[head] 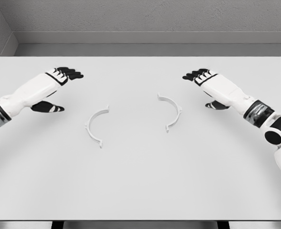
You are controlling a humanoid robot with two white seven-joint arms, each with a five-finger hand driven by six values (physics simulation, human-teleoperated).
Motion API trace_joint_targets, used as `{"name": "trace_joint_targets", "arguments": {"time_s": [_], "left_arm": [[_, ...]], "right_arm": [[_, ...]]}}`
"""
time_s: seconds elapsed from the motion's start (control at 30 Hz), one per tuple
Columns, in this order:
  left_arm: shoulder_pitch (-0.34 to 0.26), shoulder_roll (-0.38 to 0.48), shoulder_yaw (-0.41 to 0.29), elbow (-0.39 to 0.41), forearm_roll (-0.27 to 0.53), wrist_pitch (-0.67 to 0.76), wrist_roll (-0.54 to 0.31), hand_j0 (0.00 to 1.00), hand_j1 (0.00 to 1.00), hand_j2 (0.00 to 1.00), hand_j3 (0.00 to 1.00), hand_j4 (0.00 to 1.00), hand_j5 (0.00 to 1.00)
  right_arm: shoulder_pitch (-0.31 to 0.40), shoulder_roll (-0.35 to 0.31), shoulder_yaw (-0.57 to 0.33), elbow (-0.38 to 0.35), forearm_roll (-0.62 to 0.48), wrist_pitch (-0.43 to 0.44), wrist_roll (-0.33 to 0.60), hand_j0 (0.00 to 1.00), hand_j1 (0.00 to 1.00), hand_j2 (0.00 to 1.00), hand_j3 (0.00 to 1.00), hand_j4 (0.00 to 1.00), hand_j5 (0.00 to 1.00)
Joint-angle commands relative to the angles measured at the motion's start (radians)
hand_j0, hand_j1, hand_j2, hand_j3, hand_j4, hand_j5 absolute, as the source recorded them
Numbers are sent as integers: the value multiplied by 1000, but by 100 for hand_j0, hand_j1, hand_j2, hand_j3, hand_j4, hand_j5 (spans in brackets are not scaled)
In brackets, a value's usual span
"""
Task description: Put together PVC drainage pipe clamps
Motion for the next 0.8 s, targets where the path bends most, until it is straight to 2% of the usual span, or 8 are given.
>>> {"name": "trace_joint_targets", "arguments": {"time_s": [0.0,0.2,0.37,0.53,0.77], "left_arm": [[0,-2,-33,3,-13,0,1,100,100,100,100,100,100],[44,1,-49,-66,-9,0,1,100,100,100,100,100,100],[44,10,-49,-64,-10,0,1,100,100,100,100,100,100],[46,-1,-50,-58,-15,0,1,100,100,100,100,100,100],[41,-34,-72,-53,-19,0,1,100,100,100,100,100,100]], "right_arm": [[0,14,7,25,3,1,-3,100,100,100,100,100,100],[-5,62,3,19,2,1,-7,100,100,100,100,100,100],[-12,74,0,13,0,1,-6,100,100,100,100,100,100],[-41,100,7,91,3,1,-4,100,100,100,100,100,100],[-40,114,33,87,3,1,-3,100,100,100,100,100,100]]}}
